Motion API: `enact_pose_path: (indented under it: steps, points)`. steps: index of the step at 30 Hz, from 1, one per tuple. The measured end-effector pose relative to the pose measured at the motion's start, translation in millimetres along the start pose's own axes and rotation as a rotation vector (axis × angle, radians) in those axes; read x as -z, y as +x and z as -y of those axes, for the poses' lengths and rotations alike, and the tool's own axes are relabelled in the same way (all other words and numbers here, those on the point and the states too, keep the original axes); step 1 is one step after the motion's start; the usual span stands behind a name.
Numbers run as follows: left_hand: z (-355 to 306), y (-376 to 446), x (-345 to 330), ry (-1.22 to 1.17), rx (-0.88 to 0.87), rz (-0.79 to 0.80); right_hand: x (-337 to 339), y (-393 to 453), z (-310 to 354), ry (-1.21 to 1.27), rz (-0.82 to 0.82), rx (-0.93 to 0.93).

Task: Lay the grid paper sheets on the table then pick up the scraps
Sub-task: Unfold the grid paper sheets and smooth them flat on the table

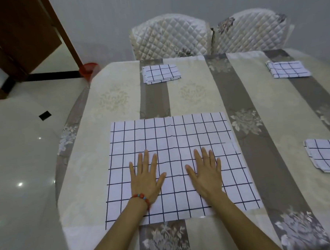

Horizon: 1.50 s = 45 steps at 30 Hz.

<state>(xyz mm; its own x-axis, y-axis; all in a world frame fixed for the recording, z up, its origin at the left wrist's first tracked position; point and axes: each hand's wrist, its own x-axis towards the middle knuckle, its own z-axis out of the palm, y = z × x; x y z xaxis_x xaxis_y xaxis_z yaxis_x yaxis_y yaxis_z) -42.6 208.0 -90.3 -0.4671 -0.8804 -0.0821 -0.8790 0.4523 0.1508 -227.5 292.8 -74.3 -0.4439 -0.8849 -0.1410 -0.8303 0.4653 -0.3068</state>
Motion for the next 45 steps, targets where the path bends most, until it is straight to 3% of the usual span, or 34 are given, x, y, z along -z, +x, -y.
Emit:
enact_pose_path:
  steps: [3,6,8,10,13,15,19,24,28,33,37,45]
  points:
    - [-19.6,-3.2,-1.9,-0.013,-0.013,0.009,9.3,25.8,23.8,0.026,-0.023,0.221]
    - [-26.5,-13.3,-16.8,0.031,-0.023,0.032,4.7,50.9,42.8,-0.039,0.125,0.540]
    - [-24.2,-15.2,-22.3,0.047,-0.012,0.010,-2.0,68.9,37.9,-0.106,0.194,0.622]
    - [-23.4,-13.3,-22.6,0.052,-0.018,-0.024,-0.8,89.5,19.8,-0.078,0.131,0.487]
    - [-23.4,-13.5,-24.2,0.040,-0.029,-0.037,12.8,114.8,-18.5,-0.015,-0.016,-0.020]
    - [-22.4,-13.8,-25.1,0.043,-0.039,-0.022,23.1,113.0,-38.6,0.054,-0.123,-0.186]
    - [-18.2,-11.8,-14.9,-0.134,0.001,-0.080,42.5,83.3,-66.0,0.152,-0.248,-0.311]
    - [24.7,1.1,31.3,-0.332,0.503,-0.323,53.3,48.2,-82.6,0.097,-0.258,-0.450]
    - [58.0,8.9,48.2,-0.378,0.739,-0.210,55.5,42.7,-79.2,0.122,-0.226,-0.560]
    - [55.4,9.6,53.8,-0.494,0.859,-0.121,50.0,41.9,-75.1,0.217,-0.195,-0.692]
    - [57.2,9.7,56.9,-0.590,0.928,-0.077,50.3,37.3,-80.2,0.247,-0.191,-0.680]
    - [71.1,-2.4,57.8,-0.767,0.852,-0.164,50.6,22.7,-83.3,0.235,-0.277,-0.598]
